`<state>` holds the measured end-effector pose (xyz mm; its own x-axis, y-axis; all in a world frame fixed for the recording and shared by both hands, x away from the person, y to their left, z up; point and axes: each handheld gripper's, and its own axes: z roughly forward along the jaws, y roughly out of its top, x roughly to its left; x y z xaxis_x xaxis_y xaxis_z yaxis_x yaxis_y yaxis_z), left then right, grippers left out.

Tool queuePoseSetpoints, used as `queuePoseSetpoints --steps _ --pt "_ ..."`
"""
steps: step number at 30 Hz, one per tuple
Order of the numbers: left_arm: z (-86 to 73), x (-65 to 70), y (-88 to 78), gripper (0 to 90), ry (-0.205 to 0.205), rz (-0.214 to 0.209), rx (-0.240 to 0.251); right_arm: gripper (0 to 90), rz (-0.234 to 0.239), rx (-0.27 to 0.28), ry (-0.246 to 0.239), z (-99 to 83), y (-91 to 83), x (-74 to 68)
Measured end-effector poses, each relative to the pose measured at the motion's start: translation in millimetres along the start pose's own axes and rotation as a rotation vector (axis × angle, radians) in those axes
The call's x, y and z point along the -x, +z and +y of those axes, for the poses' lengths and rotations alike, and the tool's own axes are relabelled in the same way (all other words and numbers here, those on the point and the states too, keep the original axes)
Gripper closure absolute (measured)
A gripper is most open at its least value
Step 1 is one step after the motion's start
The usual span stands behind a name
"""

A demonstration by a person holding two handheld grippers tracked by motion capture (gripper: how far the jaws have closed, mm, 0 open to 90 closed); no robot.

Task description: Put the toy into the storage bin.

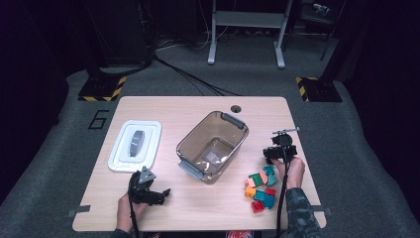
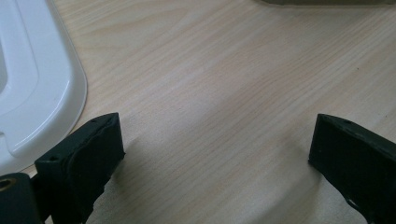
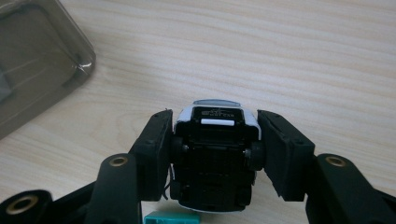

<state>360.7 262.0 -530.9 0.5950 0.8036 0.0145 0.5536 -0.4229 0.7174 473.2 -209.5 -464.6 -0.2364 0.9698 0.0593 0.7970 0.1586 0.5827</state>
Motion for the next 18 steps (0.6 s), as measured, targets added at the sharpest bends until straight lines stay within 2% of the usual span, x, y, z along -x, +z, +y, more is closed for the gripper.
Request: queuePoseSetpoints --steps 3,4,5,7,18 --pt "0.0 0.0 0.0 2.9 0.0 0.0 0.0 47.1 0.0 0.024 -0.025 2.4 -4.3 2.6" --pt "0.0 0.1 0.1 2.9 -0.003 -0.001 0.0 47.1 0.008 0.022 -0.01 3.4 -7.5 1.7" --pt "-0.1 0.2 0.0 2.9 -0.004 -0.001 0.0 47.1 0.011 0.04 -0.03 5.0 -9.8 3.7" --pt "0.0 0.0 0.0 2.9 -0.001 -0.001 0.0 47.1 0.005 0.052 -0.028 7.3 -14.2 3.4" --pt "0.0 0.1 0.1 2.9 -0.002 -0.002 0.0 47.2 0.017 0.095 -0.055 17.6 -30.2 -4.7"
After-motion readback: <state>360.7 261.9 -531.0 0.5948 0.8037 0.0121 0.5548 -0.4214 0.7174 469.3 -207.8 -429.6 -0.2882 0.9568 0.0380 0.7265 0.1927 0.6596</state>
